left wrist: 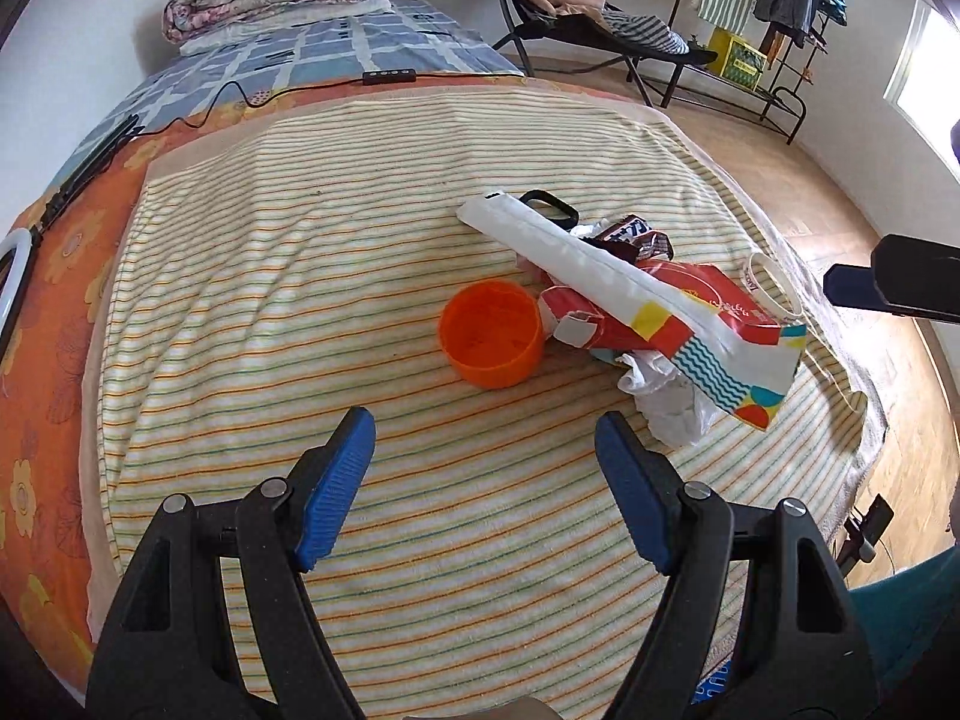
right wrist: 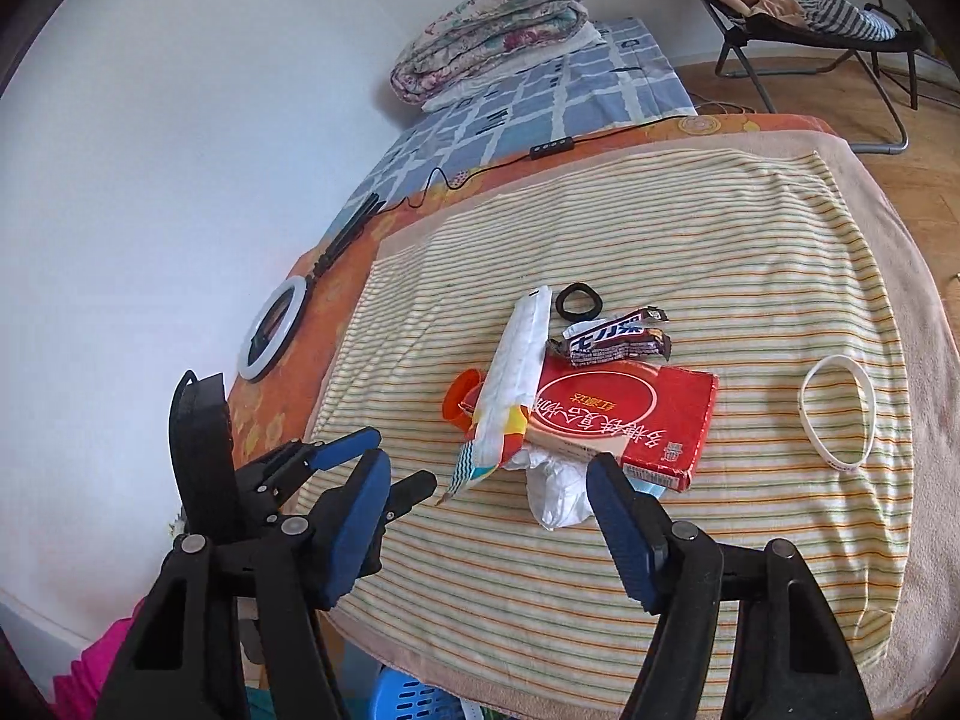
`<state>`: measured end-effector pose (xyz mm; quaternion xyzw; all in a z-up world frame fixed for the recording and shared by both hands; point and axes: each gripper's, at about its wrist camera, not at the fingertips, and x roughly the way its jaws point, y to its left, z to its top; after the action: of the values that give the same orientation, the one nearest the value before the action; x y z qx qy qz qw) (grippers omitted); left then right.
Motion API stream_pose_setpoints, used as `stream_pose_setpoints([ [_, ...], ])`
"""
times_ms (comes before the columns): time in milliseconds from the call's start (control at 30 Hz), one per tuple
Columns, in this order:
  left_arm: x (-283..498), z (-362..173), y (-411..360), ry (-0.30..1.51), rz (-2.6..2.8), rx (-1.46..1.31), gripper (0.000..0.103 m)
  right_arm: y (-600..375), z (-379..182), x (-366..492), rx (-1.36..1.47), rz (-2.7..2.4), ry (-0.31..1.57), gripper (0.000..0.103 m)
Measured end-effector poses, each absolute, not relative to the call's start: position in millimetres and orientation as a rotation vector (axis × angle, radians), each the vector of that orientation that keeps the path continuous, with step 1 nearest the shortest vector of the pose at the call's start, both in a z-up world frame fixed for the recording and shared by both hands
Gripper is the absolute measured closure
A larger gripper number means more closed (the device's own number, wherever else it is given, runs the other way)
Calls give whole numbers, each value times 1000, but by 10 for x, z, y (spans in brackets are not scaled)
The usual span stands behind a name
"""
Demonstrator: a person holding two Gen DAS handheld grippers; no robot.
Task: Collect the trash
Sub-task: 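Move the left tool to the orange cup while the right tool approaches the wet-wipe packet, then grasp the orange cup with the left tool while the right tool grasps the white wet-wipe packet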
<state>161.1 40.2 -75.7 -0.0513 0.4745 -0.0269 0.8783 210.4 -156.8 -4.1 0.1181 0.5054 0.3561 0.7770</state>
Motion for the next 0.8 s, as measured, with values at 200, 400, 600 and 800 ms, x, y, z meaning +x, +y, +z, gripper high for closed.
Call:
stream_pose_setpoints([
  [200,1817,-876,445,1001,-73,-117,26,-1387,-319,2376,325,766,1184,39],
  [400,1979,-964,430,1017,-100,-98,33,-1178,-434,2641,311,745,1193,43],
  [600,2093,-1039,404,1028,-121,-107,40,-1007,-598,2804,293,732,1233,44],
  [800,2120,-1080,438,1029,-133,-135,56,-936,-706,2859,291,727,1252,45],
])
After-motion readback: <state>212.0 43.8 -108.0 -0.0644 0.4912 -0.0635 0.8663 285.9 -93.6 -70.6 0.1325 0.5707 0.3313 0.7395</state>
